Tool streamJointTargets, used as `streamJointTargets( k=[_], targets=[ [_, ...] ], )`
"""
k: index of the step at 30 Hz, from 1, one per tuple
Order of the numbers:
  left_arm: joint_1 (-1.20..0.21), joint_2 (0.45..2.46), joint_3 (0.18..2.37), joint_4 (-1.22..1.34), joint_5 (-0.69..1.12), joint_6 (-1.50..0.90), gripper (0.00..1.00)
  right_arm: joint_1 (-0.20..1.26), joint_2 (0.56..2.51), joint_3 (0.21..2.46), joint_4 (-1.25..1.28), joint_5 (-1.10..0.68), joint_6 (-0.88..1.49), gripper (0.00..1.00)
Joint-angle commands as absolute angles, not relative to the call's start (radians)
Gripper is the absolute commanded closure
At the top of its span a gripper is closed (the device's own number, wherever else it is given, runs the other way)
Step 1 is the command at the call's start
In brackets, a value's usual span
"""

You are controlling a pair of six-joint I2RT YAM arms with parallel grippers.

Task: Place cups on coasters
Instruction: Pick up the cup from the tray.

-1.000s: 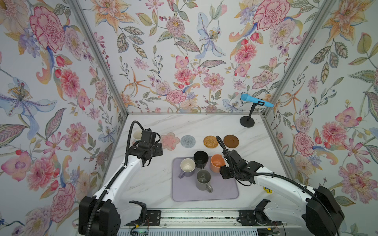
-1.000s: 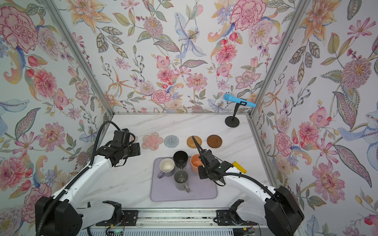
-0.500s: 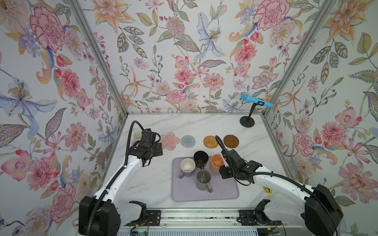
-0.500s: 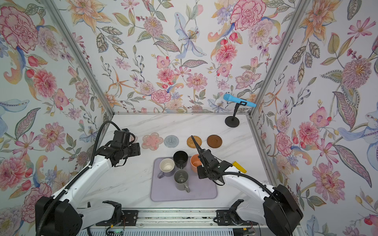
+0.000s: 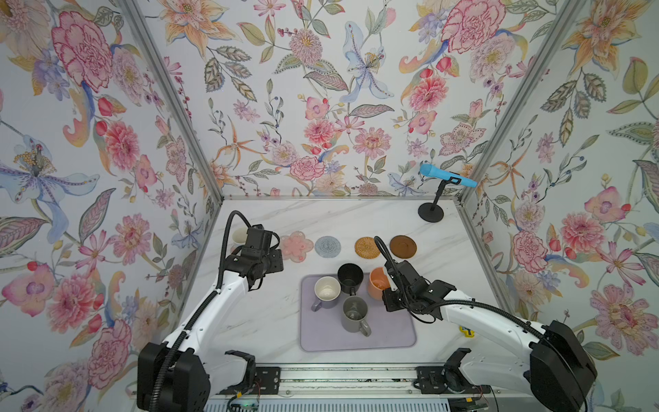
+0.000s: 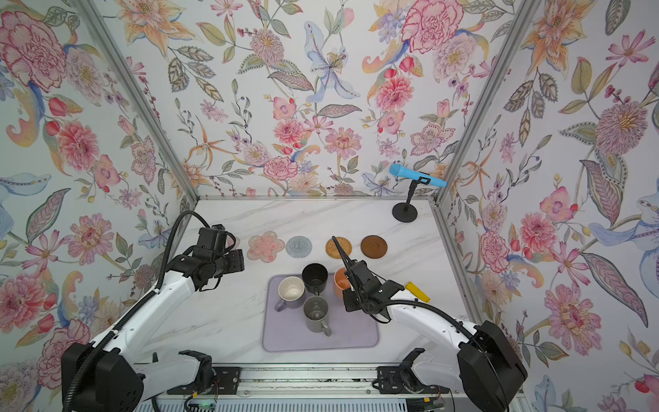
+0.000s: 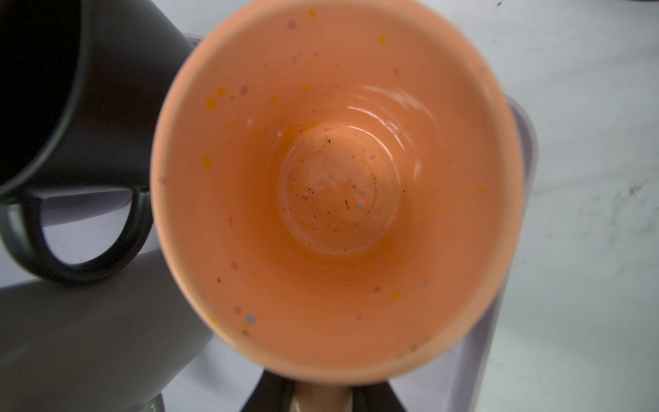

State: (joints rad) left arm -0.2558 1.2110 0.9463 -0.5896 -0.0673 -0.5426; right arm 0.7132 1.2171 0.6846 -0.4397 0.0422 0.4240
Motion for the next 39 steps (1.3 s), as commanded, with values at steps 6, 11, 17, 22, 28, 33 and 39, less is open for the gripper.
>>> streamJointTargets(
  k=[6, 11, 17, 22, 28, 33, 39],
  targets=[
    [-0.267, 1.206, 0.955, -0.606, -0.095, -0.540, 0.30, 0.712, 1.163, 0.699, -0.445, 0.082, 0.433, 1.00],
    [-0.267, 1.205, 0.951, -0.600, -0.091, -0.543, 0.30, 0.712, 1.152, 0.702, -0.457, 0.092, 0.426, 1.00],
    [-0.267, 1.197, 0.946, -0.603, -0.094, -0.541, 0.31, 0.712, 1.149, 0.699, -0.461, 0.095, 0.425, 1.00],
    [-0.267, 1.192, 0.945, -0.606, -0.099, -0.540, 0.31, 0.717, 1.128, 0.701, -0.466, 0.129, 0.408, 1.00],
    [-0.267, 1.194, 0.946, -0.606, -0.102, -0.540, 0.31, 0.730, 1.105, 0.716, -0.484, 0.190, 0.382, 1.00],
    [-0.267, 1.195, 0.950, -0.606, -0.101, -0.541, 0.31, 0.732, 1.106, 0.732, -0.485, 0.239, 0.362, 1.00],
    [-0.266, 1.199, 0.953, -0.608, -0.101, -0.541, 0.32, 0.729, 1.122, 0.769, -0.484, 0.267, 0.326, 1.00]
  ],
)
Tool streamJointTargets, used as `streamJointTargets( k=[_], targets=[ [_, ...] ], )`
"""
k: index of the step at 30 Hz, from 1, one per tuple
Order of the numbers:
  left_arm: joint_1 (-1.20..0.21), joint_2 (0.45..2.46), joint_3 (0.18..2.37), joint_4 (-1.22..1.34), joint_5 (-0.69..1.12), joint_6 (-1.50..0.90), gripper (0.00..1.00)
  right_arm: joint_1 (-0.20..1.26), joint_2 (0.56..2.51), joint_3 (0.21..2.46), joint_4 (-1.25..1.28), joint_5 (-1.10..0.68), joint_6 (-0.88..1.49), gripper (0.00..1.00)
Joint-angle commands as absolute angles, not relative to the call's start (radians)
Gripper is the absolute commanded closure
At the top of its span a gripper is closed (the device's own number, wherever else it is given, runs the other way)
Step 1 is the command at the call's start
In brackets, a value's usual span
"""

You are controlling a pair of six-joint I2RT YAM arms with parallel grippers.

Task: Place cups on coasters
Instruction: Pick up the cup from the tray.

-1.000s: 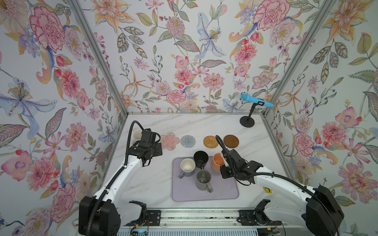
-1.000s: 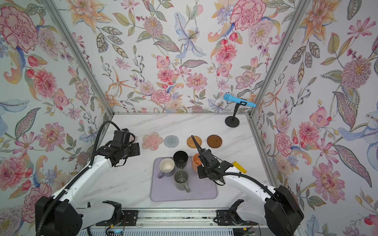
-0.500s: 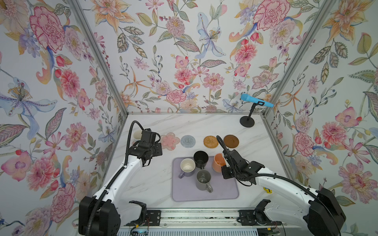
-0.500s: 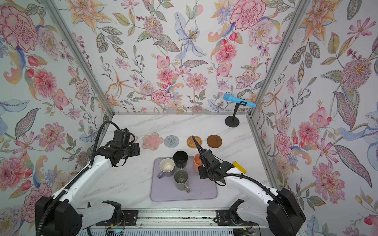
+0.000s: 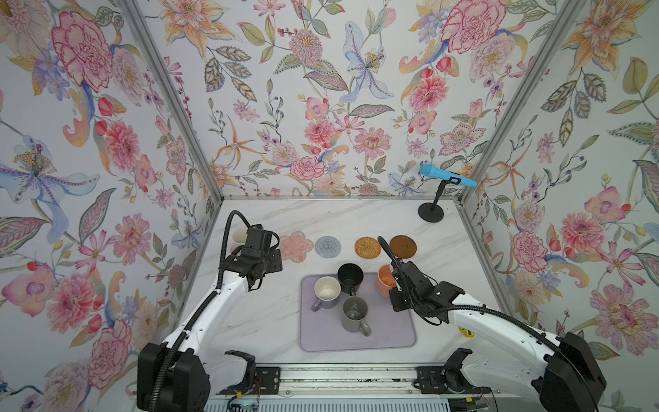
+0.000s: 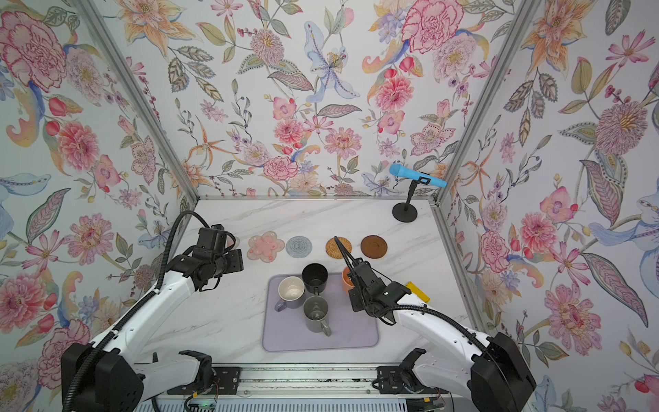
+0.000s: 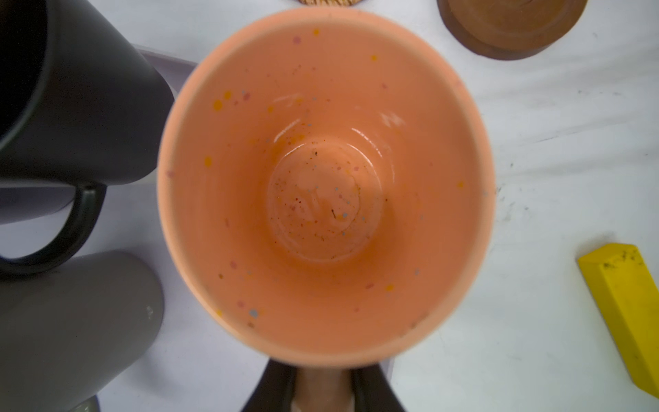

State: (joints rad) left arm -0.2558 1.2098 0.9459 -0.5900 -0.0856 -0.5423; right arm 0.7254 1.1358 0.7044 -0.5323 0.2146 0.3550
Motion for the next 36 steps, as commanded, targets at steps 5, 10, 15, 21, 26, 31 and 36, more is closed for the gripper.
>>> streamJointTargets(
  k=[5, 10, 15, 21, 26, 31, 36],
  targets=[
    [-0.266, 1.205, 0.956, -0.603, -0.106, -0.541, 0.32, 0.703, 1.143, 0.790, -0.473, 0.268, 0.294, 1.00],
    [-0.267, 1.216, 0.956, -0.591, -0.098, -0.548, 0.32, 0.656, 1.179, 0.810, -0.450, 0.243, 0.250, 1.00],
    [-0.267, 1.229, 0.963, -0.591, -0.102, -0.548, 0.32, 0.586, 1.190, 0.815, -0.390, 0.226, 0.222, 1.00],
    [-0.267, 1.245, 0.974, -0.594, -0.101, -0.549, 0.32, 0.508, 1.222, 0.824, -0.331, 0.198, 0.193, 1.00],
    [-0.267, 1.260, 0.986, -0.598, -0.110, -0.548, 0.32, 0.463, 1.265, 0.849, -0.305, 0.194, 0.164, 1.00],
    [-0.267, 1.281, 0.994, -0.592, -0.106, -0.552, 0.33, 0.423, 1.305, 0.880, -0.283, 0.186, 0.139, 1.00],
    [-0.267, 1.299, 1.007, -0.591, -0.104, -0.552, 0.33, 0.392, 1.332, 0.912, -0.281, 0.175, 0.127, 1.00]
  ],
)
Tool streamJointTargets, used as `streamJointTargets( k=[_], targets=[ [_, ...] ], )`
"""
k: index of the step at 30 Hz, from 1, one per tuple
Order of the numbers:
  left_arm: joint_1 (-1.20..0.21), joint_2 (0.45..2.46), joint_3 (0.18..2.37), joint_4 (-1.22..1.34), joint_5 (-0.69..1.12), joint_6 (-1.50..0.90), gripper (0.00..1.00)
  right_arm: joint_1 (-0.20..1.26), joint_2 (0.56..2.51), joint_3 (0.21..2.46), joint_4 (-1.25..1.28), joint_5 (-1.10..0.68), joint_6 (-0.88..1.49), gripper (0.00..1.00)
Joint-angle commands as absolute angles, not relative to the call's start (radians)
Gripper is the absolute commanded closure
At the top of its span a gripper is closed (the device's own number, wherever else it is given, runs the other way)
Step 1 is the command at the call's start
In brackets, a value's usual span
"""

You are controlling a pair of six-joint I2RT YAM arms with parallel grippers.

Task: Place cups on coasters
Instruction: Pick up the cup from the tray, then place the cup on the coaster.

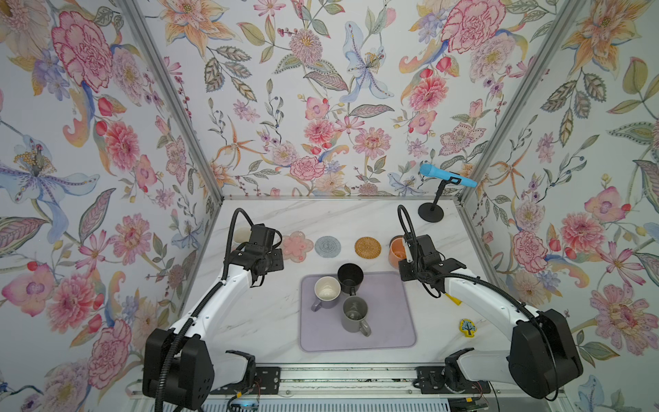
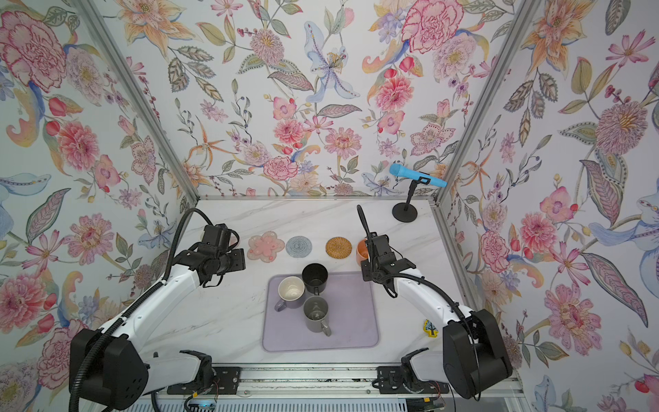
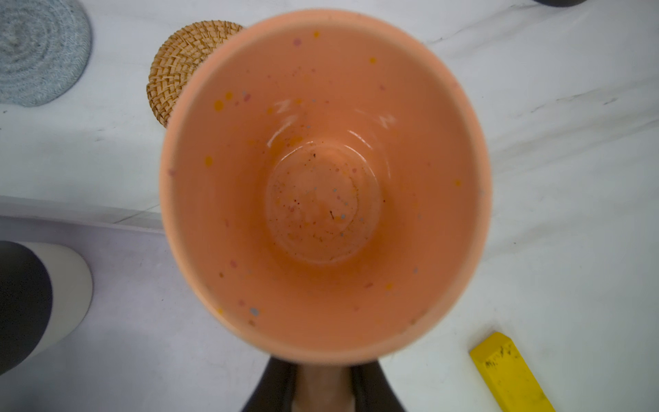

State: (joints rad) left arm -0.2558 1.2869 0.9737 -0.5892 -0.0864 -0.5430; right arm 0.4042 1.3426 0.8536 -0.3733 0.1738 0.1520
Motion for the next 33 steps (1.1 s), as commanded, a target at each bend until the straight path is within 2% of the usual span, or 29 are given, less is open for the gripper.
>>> streamJointTargets(
  k=[1, 33],
  targets=[
    [-0.267, 1.301, 1.013, -0.593, -0.104, -0.552, 0.33, 0.387, 1.335, 0.916, -0.279, 0.174, 0.126, 1.00],
    [-0.267, 1.436, 1.129, -0.591, -0.120, -0.537, 0.33, 0.249, 1.551, 1.078, -0.236, 0.094, 0.100, 1.00]
  ],
)
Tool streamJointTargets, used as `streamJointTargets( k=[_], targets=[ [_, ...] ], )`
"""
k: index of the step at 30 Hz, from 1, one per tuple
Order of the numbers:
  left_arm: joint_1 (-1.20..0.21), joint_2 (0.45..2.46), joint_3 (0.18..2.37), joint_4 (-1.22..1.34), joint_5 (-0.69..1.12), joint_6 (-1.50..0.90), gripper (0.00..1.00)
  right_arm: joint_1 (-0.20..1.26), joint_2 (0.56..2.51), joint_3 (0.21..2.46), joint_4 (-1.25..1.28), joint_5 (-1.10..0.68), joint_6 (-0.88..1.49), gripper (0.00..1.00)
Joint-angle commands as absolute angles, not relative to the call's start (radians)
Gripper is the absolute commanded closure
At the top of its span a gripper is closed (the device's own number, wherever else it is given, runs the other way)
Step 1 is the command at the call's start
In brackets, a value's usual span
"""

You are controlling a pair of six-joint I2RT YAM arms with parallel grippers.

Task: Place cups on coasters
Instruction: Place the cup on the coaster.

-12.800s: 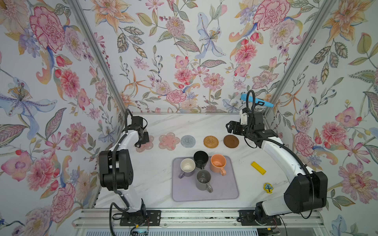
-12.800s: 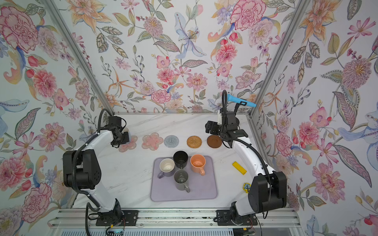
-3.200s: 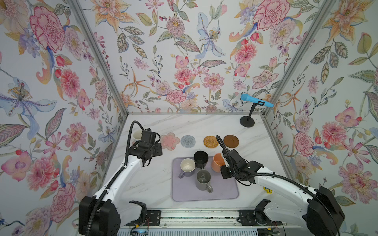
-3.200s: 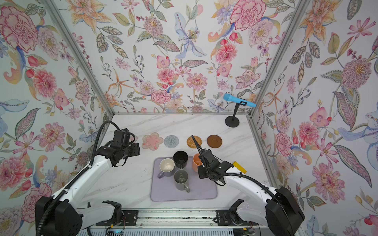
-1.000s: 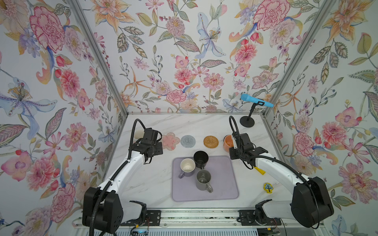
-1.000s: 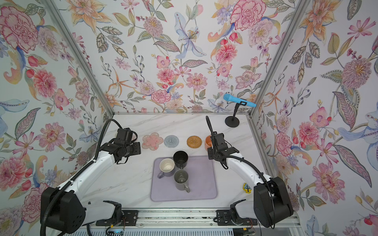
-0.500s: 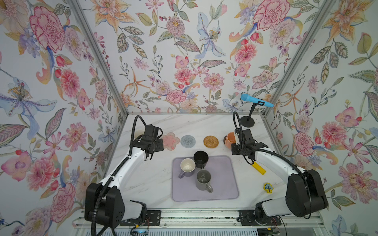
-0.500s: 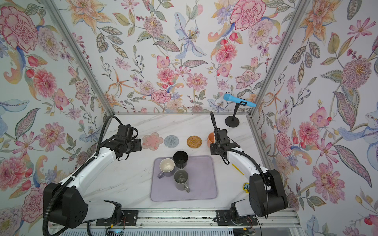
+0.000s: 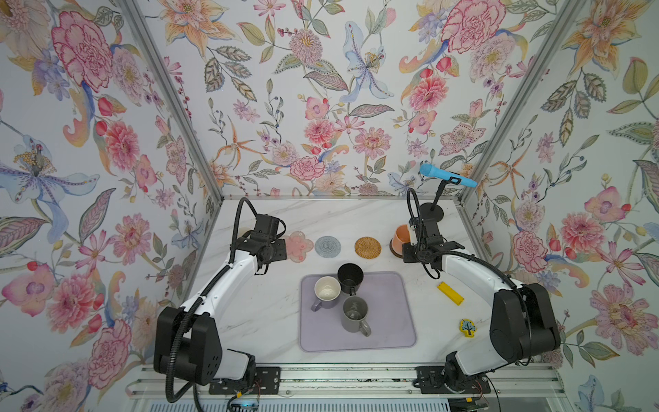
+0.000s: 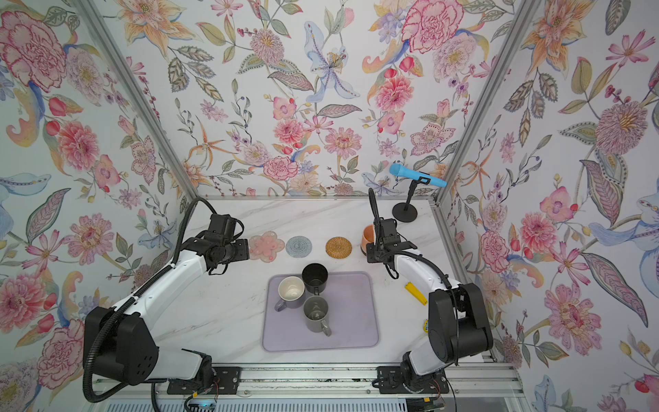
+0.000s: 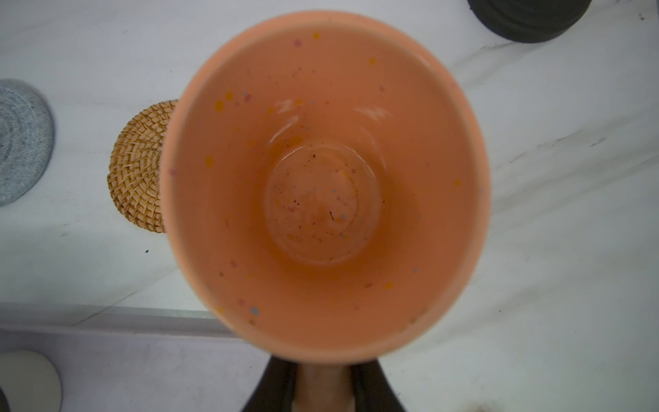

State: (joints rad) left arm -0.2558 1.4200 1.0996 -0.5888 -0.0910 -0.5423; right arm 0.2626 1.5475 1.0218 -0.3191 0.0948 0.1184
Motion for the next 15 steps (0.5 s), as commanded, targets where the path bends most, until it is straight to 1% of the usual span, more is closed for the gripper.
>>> streamJointTargets(
  k=[1, 15],
  targets=[
    [-0.267, 1.439, 1.131, -0.592, -0.123, -0.537, 0.33, 0.244, 1.558, 1.083, -0.235, 0.092, 0.100, 1.00],
    [-0.267, 1.471, 1.155, -0.585, -0.124, -0.547, 0.33, 0.222, 1.633, 1.130, -0.219, 0.088, 0.098, 1.00]
  ],
)
